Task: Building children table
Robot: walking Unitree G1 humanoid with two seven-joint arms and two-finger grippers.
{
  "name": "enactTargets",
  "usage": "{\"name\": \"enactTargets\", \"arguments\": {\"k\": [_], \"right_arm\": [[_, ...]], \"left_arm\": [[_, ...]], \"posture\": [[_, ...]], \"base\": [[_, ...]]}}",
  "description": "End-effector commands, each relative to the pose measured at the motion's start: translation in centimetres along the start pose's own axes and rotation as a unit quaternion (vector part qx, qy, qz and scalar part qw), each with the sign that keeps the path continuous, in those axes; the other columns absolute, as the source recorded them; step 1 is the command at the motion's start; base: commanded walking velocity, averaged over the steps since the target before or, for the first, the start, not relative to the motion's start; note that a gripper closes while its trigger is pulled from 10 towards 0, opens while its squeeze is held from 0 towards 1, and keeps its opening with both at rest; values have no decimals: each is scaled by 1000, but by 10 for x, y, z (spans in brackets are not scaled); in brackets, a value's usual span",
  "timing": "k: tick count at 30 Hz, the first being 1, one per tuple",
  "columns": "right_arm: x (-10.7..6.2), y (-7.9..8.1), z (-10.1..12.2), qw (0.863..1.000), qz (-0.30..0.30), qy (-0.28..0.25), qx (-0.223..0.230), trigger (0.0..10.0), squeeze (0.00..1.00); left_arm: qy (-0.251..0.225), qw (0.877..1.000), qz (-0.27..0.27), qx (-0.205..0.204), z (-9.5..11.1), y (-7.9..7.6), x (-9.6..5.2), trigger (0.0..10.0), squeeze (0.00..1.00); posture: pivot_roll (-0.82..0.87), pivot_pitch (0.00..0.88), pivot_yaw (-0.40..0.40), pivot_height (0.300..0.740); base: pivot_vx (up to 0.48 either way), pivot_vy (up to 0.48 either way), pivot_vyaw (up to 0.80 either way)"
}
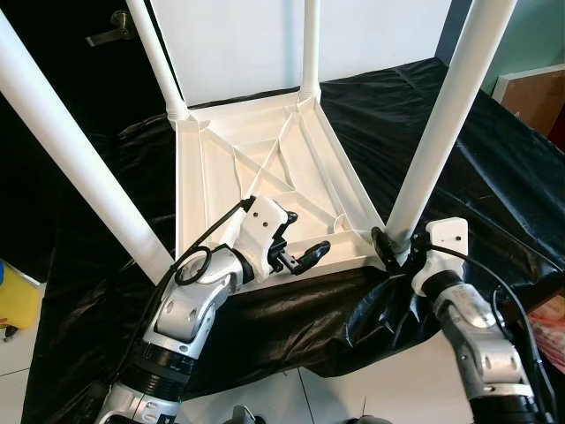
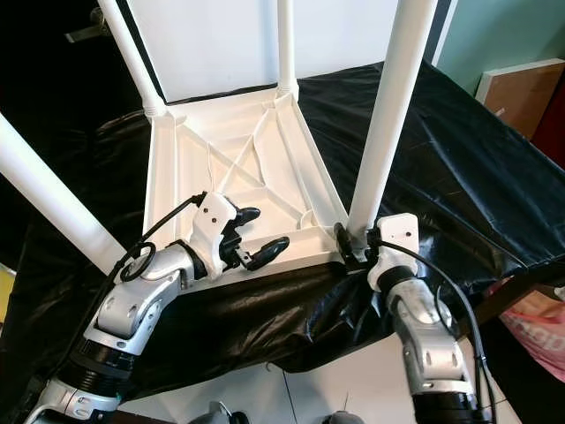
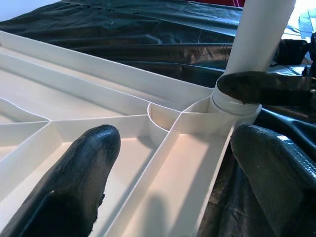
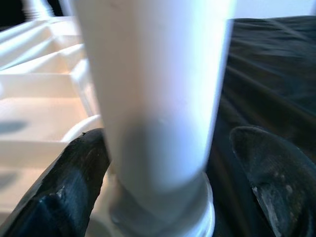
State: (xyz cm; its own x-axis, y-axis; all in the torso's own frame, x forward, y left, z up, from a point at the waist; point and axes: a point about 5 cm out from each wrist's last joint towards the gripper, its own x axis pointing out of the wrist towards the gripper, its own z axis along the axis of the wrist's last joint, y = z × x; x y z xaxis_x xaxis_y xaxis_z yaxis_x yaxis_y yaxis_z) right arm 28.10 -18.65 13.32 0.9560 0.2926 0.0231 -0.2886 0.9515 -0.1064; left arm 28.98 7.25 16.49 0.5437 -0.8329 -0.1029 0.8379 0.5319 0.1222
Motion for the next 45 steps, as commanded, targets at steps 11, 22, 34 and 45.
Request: {"name": "enactTargets", "arguments": {"k": [11,22,34,45], "right_arm": [[17,-6,9,985,164,10,-56,10000,0],[22,-19,6,972,216,40,-86,0,0],[24,-26,-7,990,110,81,-37,10000,0],[25,-21,-12,996,42,80,-18,10000,0]], "left_arm": [[1,1000,-3,10,3,6,3,10000,0],[-3,1000,9,13,5,9,0,10000,0],[-1,1000,10,9,3,8,-2,10000,0],[0,1000,8,6,1,6,-2,10000,0]], "posture": [[-105,38,64,740],[-79,29,44,740],[-86,49,45,740],[-89,55,47,740]], "base": [[0,0,0],[0,0,0],[0,0,0],[0,0,0]]}}
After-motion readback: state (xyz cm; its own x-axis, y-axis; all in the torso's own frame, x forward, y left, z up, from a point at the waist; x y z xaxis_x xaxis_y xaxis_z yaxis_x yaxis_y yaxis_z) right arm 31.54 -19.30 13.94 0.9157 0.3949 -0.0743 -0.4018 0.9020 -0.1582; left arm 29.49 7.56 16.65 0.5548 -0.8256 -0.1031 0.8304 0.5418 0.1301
